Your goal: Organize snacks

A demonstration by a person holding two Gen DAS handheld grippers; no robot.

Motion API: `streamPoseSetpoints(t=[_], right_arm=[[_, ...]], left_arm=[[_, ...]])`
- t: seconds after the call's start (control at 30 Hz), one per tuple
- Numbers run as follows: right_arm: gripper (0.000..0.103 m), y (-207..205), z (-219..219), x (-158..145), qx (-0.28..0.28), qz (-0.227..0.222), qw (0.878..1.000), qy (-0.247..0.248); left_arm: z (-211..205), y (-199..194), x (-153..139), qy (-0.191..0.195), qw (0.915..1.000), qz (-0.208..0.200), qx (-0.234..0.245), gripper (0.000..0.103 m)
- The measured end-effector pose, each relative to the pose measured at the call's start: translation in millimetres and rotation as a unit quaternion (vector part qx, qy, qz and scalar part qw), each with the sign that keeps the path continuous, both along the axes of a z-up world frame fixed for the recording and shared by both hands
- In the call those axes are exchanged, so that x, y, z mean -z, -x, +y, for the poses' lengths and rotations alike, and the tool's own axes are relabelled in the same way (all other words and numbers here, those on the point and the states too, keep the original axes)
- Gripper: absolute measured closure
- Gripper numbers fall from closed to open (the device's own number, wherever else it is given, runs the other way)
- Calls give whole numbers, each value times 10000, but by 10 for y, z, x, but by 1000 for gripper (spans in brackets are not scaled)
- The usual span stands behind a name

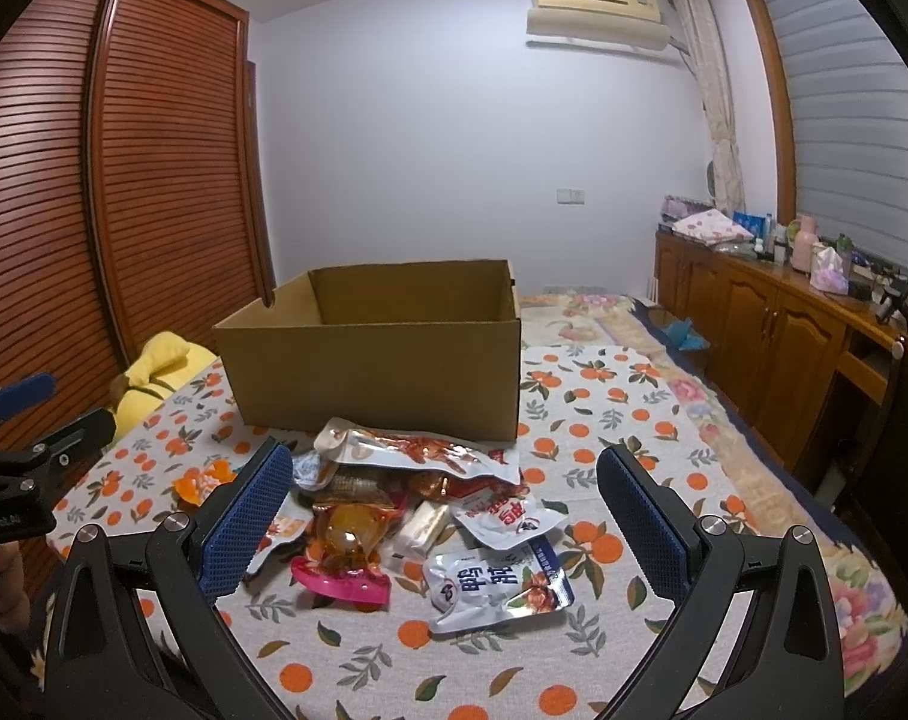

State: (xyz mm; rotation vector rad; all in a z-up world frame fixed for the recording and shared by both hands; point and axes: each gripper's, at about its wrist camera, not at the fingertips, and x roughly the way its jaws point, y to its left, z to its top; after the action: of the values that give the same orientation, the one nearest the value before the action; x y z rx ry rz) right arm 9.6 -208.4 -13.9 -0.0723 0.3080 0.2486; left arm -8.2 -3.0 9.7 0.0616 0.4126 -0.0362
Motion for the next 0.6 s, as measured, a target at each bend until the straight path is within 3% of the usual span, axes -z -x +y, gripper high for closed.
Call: streamPoseSetpoints(t=[0.4, 0.6], right_arm=[[0, -13, -7, 2, -27, 24, 10000, -21], [0, -196, -67, 185, -131, 389, 9992, 23]], left_arm=[[-42, 33, -26, -16, 10000, 12, 62, 0], [12, -107, 194, 11, 9992, 391, 13, 0]])
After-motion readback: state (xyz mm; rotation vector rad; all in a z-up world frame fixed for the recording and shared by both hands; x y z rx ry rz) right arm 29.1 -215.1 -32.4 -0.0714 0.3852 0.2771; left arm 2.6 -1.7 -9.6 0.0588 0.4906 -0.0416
